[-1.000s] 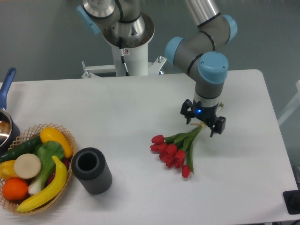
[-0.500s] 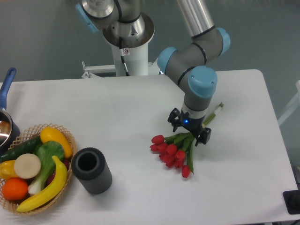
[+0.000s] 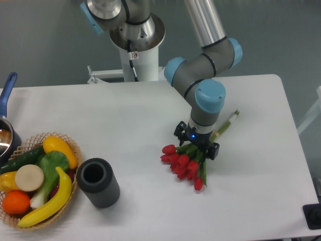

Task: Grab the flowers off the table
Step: 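Close the gripper around the red tulip stems, then lift the grasped tulip bunch up off the table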

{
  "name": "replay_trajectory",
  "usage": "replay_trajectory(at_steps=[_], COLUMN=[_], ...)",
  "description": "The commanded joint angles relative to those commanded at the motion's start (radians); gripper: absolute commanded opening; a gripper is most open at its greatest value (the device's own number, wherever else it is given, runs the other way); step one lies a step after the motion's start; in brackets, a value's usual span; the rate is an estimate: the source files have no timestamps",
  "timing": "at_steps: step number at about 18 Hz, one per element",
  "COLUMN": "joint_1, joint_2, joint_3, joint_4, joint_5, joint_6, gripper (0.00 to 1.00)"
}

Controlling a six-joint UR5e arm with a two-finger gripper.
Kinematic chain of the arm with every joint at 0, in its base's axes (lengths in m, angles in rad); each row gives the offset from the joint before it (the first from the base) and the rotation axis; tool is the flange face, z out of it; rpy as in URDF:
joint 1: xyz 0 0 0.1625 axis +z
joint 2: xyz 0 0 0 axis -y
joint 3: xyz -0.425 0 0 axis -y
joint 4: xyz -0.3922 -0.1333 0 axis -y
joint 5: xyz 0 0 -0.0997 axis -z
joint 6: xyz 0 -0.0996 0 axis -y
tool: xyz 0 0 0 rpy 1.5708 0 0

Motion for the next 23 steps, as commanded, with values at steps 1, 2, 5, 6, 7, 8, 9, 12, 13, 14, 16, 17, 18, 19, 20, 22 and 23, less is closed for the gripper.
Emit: replay_trajectory(at_steps=[1,2,5,6,7,8,9,12,13,14,16,17,18,19,20,22,23], joint_1=[0.0,-0.002,-0.002,-0.002,-0.002,-0.002,-0.002,0.002,0.003,0.005,0.012,0.021,0.029,0.043,0.054,0.074,0.084], joint_2=[-0.005,-0.008,0.004,0.011,0.02,0.03,0.043,0.078,0.086,0.095,0.113,0.126,0.132,0.136,0.136,0.136,0.136], joint_3=[0.002,0.0,0.002,0.003,0.005,0.005,0.005,0.015,0.021,0.025,0.031,0.034,0.044,0.066,0.086,0.12,0.133], joint_4=[0.0,0.0,0.0,0.0,0.0,0.0,-0.002,-0.002,-0.003,-0.003,-0.005,-0.005,-0.005,-0.009,-0.02,-0.021,-0.021], joint_5=[0.0,0.0,0.006,0.006,0.006,0.008,0.008,0.006,0.008,0.008,0.008,0.008,0.006,0.006,0.006,0.006,0.006], joint_6=[-0.002,-0.005,-0.03,-0.058,-0.076,-0.08,-0.083,-0.103,-0.109,-0.116,-0.126,-0.126,-0.124,-0.123,-0.123,-0.118,-0.118], gripper=[0.8,0.67,0.33,0.22,0.13,0.04,0.0,0.0,0.0,0.0,0.0,0.0,0.0,0.0,0.0,0.0,0.0])
